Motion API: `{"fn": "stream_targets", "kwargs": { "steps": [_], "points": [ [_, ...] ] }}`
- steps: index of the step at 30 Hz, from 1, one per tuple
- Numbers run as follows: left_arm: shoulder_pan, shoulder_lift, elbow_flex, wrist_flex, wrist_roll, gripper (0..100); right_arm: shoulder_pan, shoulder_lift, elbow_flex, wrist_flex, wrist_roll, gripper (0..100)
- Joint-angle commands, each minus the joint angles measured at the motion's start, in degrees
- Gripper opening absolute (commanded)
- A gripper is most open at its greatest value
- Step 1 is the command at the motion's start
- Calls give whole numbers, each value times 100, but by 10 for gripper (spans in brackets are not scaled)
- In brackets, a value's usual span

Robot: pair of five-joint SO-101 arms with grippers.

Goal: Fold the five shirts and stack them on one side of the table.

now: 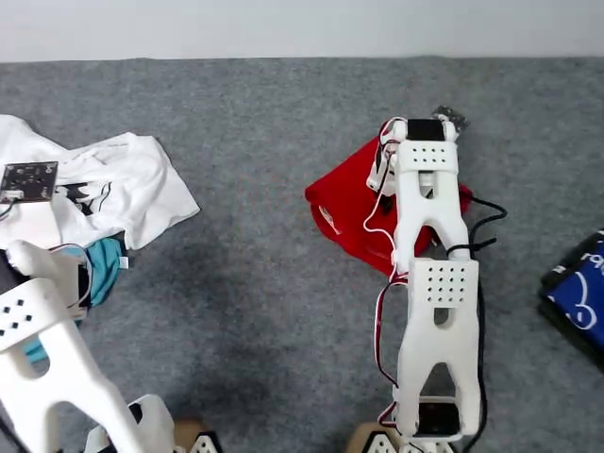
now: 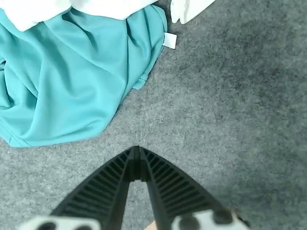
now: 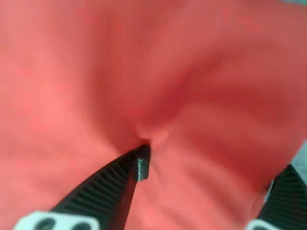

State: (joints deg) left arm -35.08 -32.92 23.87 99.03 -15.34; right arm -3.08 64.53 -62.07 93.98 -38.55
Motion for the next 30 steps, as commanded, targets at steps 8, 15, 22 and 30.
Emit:
{"fn": "stream_targets", "kwargs": {
  "steps": [8,15,22,30],
  "points": [
    [26,-149,4,132,114,3,-4,171,-88,-180,167,173],
    [26,-149,-22,132,114,3,66,163,-88,-163,220,44],
    [26,-149,-13,132,114,3,549,145,-1204,611,387,9],
    [26,-149,-22,132,114,3,1341,-110,-3385,884,1591,9]
  ]
}}
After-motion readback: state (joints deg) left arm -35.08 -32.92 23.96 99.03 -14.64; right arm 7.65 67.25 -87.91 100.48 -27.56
